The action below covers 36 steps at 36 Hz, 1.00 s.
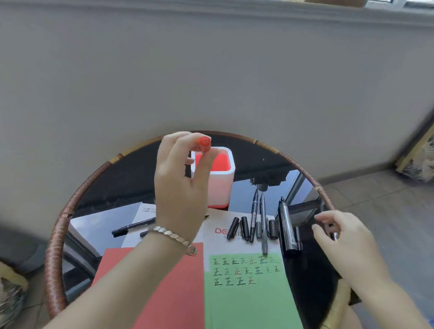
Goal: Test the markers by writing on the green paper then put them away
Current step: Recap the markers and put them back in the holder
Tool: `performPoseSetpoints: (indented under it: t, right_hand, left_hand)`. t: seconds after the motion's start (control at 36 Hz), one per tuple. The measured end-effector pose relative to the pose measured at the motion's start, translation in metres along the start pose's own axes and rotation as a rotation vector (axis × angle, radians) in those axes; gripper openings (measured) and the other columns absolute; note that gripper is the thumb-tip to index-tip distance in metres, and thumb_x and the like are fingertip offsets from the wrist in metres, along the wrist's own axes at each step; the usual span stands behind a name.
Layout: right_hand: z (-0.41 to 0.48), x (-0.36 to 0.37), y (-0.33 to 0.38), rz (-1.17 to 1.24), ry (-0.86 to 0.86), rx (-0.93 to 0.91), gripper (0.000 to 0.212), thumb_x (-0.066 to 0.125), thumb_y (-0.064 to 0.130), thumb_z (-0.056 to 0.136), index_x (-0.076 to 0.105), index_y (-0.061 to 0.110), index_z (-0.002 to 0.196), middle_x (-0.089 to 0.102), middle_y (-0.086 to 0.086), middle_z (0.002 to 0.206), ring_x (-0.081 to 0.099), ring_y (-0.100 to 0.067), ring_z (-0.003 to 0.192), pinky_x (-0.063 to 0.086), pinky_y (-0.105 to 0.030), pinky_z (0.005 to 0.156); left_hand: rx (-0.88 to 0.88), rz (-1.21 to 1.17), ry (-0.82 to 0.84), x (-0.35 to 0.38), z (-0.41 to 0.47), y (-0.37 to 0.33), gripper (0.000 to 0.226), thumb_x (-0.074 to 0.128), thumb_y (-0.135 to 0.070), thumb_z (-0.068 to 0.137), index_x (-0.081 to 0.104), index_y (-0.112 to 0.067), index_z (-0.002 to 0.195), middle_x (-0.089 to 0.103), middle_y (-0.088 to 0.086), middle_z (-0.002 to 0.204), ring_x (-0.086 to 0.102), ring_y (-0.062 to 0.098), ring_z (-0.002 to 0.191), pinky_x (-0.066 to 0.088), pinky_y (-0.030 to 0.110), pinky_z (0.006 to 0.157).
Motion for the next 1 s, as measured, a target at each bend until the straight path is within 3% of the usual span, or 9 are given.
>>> performPoseSetpoints:
  t: [0.17, 0.31, 0.39, 0.47, 0.56, 0.61, 0.69, 0.78, 1.0]
  right_hand:
    - [0.005, 0.011, -0.036, -0.317, 0.085, 0.177, 0.024, 0.053, 0.018, 0.086, 0.057, 0.02, 0.109, 0.048, -0.004, 0.103, 0.049, -0.026, 0.098, 0.038, -0.031, 0.064]
    - [0.004, 0.013, -0.039, -0.292, 0.061, 0.182, 0.028, 0.05, 0.008, 0.085, 0.057, 0.017, 0.11, 0.044, -0.002, 0.095, 0.049, -0.025, 0.08, 0.036, -0.031, 0.06]
    - [0.004, 0.013, -0.036, -0.212, 0.072, 0.179, 0.032, 0.051, 0.005, 0.081, 0.056, 0.017, 0.11, 0.052, -0.006, 0.098, 0.054, -0.027, 0.083, 0.038, -0.031, 0.064]
    - [0.002, 0.01, -0.037, -0.024, 0.057, 0.182, 0.031, 0.055, 0.004, 0.078, 0.057, 0.019, 0.105, 0.055, -0.005, 0.093, 0.054, -0.021, 0.078, 0.038, -0.028, 0.064]
    - [0.0, 0.005, -0.037, 0.172, 0.037, 0.178, 0.028, 0.056, 0.002, 0.078, 0.058, 0.021, 0.098, 0.059, -0.003, 0.089, 0.055, -0.014, 0.073, 0.039, -0.017, 0.059]
    - [-0.003, 0.0, -0.037, 0.254, 0.013, 0.172, 0.027, 0.054, 0.001, 0.079, 0.059, 0.022, 0.095, 0.06, -0.002, 0.089, 0.057, -0.013, 0.075, 0.04, -0.013, 0.061]
    - [-0.009, -0.005, -0.038, 0.334, -0.016, 0.169, 0.03, 0.05, -0.002, 0.081, 0.059, 0.024, 0.093, 0.06, 0.0, 0.092, 0.057, -0.01, 0.08, 0.04, -0.013, 0.063]
    - [-0.012, -0.006, -0.043, 0.362, -0.003, 0.18, 0.032, 0.05, -0.001, 0.08, 0.058, 0.028, 0.092, 0.06, 0.0, 0.093, 0.058, -0.012, 0.08, 0.041, -0.017, 0.064]
    - [-0.018, -0.001, -0.051, 0.384, 0.016, 0.232, 0.034, 0.052, 0.0, 0.079, 0.058, 0.033, 0.087, 0.061, -0.002, 0.092, 0.059, -0.018, 0.077, 0.051, -0.035, 0.073]
  left_hand:
    - [-0.134, 0.099, 0.185, 0.028, 0.008, 0.035, 0.01, 0.063, -0.013, 0.085, 0.06, -0.019, 0.092, 0.057, -0.008, 0.087, 0.056, 0.011, 0.081, 0.043, 0.01, 0.074]
    - [-0.229, 0.298, 0.389, 0.046, 0.007, 0.053, 0.02, 0.065, -0.011, 0.082, 0.06, -0.013, 0.101, 0.064, 0.0, 0.092, 0.06, 0.018, 0.088, 0.046, 0.028, 0.08]
    - [-0.095, 0.409, 0.34, 0.047, 0.001, 0.042, 0.047, 0.066, -0.006, 0.078, 0.049, -0.011, 0.122, 0.061, 0.01, 0.108, 0.055, 0.026, 0.101, 0.036, 0.033, 0.089]
    - [0.171, 0.366, 0.328, 0.059, -0.021, 0.009, 0.049, 0.06, -0.007, 0.075, 0.044, -0.01, 0.121, 0.057, 0.014, 0.111, 0.046, 0.024, 0.104, 0.031, 0.033, 0.095]
    - [0.327, 0.296, 0.561, 0.088, -0.054, -0.01, 0.034, 0.063, -0.012, 0.073, 0.058, -0.013, 0.107, 0.065, 0.005, 0.1, 0.054, 0.019, 0.098, 0.037, 0.03, 0.091]
    - [0.276, 0.306, 0.808, 0.111, -0.075, -0.013, 0.031, 0.066, -0.02, 0.076, 0.062, -0.015, 0.107, 0.066, 0.001, 0.103, 0.056, 0.021, 0.104, 0.04, 0.033, 0.092]
    - [0.096, 0.385, 1.11, 0.138, -0.098, -0.006, 0.047, 0.059, -0.042, 0.083, 0.05, -0.018, 0.123, 0.053, -0.002, 0.125, 0.031, 0.017, 0.128, 0.023, 0.033, 0.104]
    - [0.116, 0.507, 1.279, 0.154, -0.109, 0.001, 0.062, 0.058, -0.05, 0.08, 0.041, -0.019, 0.13, 0.044, -0.003, 0.137, 0.012, 0.018, 0.137, 0.013, 0.037, 0.109]
    - [0.167, 0.414, 1.146, 0.15, -0.11, 0.0, 0.059, 0.057, -0.05, 0.08, 0.044, -0.021, 0.13, 0.048, -0.004, 0.133, 0.024, 0.014, 0.133, 0.014, 0.031, 0.106]
Point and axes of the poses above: each hand's wrist, its own z-axis towards the middle knuckle, its own x-axis out of the palm, y = z × x, the point moved 4 cm from there along z, towards the middle knuckle
